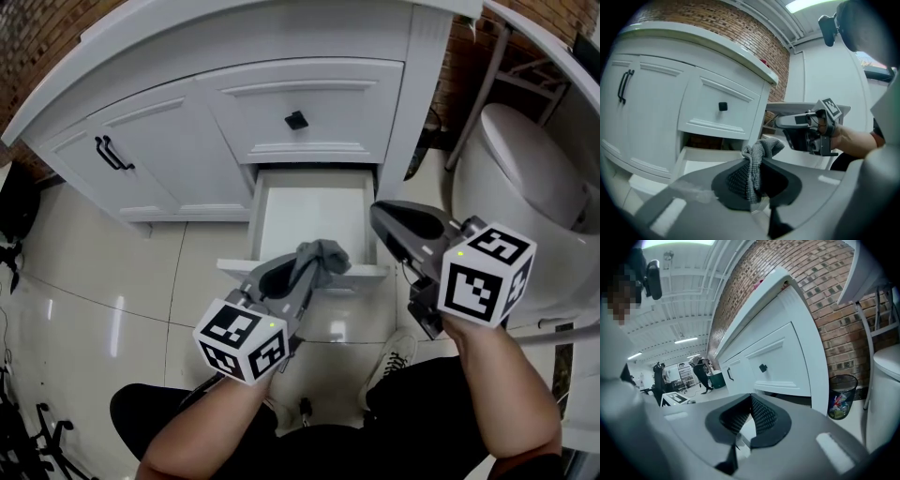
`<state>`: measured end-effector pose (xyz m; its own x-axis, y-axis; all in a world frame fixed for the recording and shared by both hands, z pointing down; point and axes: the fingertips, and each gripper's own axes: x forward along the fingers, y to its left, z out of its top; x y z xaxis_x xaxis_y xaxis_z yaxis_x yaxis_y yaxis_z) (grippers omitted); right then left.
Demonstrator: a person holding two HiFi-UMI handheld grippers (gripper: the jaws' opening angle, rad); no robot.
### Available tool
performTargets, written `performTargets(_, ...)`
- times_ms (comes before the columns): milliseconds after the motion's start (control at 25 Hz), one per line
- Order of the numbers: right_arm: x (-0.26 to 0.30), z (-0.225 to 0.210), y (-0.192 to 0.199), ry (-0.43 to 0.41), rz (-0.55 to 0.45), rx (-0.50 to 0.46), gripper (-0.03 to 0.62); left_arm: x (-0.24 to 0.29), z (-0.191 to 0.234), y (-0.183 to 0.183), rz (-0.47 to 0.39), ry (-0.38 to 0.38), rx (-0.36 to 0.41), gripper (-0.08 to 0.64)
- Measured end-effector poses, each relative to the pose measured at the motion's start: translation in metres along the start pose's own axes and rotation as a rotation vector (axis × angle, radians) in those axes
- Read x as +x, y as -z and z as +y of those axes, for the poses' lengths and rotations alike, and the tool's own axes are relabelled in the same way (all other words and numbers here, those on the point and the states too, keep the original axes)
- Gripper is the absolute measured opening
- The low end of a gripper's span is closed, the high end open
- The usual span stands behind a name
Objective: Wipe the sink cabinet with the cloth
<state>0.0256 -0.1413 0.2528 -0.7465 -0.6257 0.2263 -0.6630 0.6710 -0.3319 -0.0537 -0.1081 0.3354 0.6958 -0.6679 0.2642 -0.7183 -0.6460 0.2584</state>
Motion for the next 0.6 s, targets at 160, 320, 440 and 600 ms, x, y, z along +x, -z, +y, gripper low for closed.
performTargets(160,0.003,0.008,0.005,-0.009,0.021,-0.016,0.006,-0.028,0.031,0.001,0.005,-0.080,-0.006,0.040)
performTargets(320,0.006,0.015,0.010,-0.011,0.039,-0.028,0.006,-0.052,0.059,0.002,0.034,-0.131,-0.018,0.040)
performTargets(440,0.008,0.019,0.010,-0.001,0.043,-0.039,0.006,-0.066,0.084,-0.003,0.052,-0.169,-0.016,0.040)
performTargets(600,0.012,0.020,0.014,0.036,0.062,-0.039,0.006,-0.079,0.105,-0.012,0.072,-0.192,-0.005,0.040)
